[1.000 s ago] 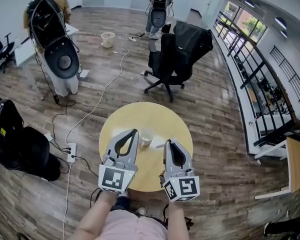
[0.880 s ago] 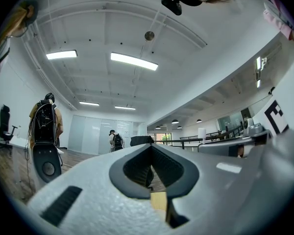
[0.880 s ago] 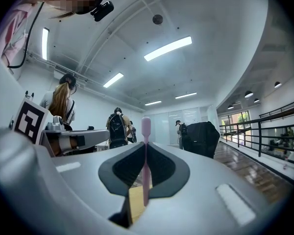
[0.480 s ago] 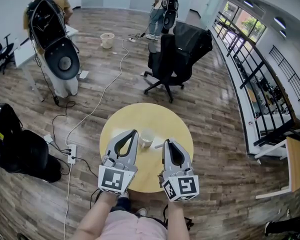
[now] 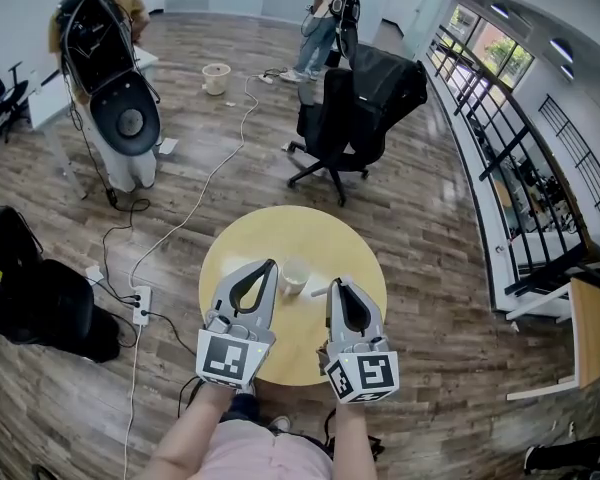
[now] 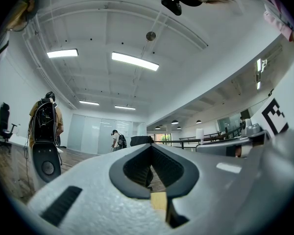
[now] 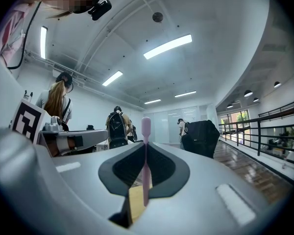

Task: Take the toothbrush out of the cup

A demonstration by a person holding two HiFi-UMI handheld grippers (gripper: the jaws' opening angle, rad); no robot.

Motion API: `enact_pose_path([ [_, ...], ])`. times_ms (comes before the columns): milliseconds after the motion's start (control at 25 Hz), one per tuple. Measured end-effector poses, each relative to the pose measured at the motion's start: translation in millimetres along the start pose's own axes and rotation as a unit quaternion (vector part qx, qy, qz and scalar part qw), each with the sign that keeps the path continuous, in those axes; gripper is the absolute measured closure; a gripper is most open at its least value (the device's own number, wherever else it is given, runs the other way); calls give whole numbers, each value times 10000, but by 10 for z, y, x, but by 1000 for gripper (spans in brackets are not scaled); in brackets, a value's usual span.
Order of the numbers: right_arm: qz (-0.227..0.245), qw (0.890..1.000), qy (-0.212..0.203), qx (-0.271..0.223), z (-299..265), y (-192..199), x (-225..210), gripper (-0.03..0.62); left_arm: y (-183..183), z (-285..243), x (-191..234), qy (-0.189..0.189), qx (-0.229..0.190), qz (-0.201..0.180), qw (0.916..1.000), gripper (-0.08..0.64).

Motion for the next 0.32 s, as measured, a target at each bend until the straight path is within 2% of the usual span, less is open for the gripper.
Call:
enact_pose_path([
  [320, 22, 10000, -12, 33, -42, -3, 10, 572, -10, -25, 24, 16, -51, -1, 10000, 561],
])
Point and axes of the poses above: the fingertips, and each gripper's own axes: z backward along the fingers, x to its left, y out of its underside, the point moved 8 cm from there along z, backward along the fingers, and after that the axes turned 4 degrees about x, right-handed, at the moved point
